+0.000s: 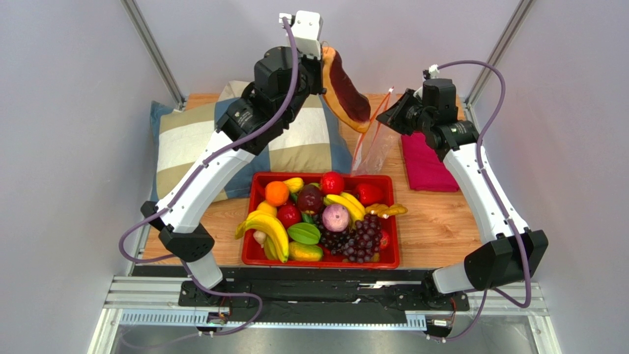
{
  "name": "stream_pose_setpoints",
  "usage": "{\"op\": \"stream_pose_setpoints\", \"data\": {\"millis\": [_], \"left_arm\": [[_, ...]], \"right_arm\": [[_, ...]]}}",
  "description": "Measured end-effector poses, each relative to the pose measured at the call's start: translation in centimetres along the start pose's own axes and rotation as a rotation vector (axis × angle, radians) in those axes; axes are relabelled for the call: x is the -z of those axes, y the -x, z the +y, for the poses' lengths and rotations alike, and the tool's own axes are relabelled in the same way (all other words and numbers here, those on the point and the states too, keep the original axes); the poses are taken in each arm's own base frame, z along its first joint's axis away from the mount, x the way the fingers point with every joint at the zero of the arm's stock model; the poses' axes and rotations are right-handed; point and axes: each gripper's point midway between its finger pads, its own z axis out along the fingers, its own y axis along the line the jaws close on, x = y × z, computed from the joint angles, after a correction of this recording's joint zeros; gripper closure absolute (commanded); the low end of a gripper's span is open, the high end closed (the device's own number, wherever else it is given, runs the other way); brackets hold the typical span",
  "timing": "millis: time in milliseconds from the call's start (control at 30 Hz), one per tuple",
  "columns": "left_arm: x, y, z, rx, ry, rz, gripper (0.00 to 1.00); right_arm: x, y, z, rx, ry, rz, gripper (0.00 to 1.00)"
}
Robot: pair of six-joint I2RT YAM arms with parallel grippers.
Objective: Place the food in the zip-top bag and seal the zipper
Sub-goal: Place the fake food in the zipper food storage bag.
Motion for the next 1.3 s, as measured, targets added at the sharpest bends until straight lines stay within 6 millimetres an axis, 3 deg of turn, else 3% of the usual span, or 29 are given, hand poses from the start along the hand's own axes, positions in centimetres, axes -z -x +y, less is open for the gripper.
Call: {"op": "stream_pose_setpoints", "data": {"millis": [133, 600, 1300], "left_arm": [[-0.3, -1.2, -0.3, -0.010, -0.007, 0.027, 1.00], [0.4, -2.3, -2.4, -0.020, -0.069, 0.047, 1.00], [-1.8, -5.0, -2.2, -0.114, -0.006, 0.020, 1.00]], "right_arm": [[-0.1, 0.2, -0.1, 0.004, -0.009, -0.010, 1.00], [-1.3, 0.0, -0.8, 0.012, -0.036, -0.004, 1.00], [-1.2, -0.9, 0.6, -0.050, 0.035, 0.047, 1.00]]}}
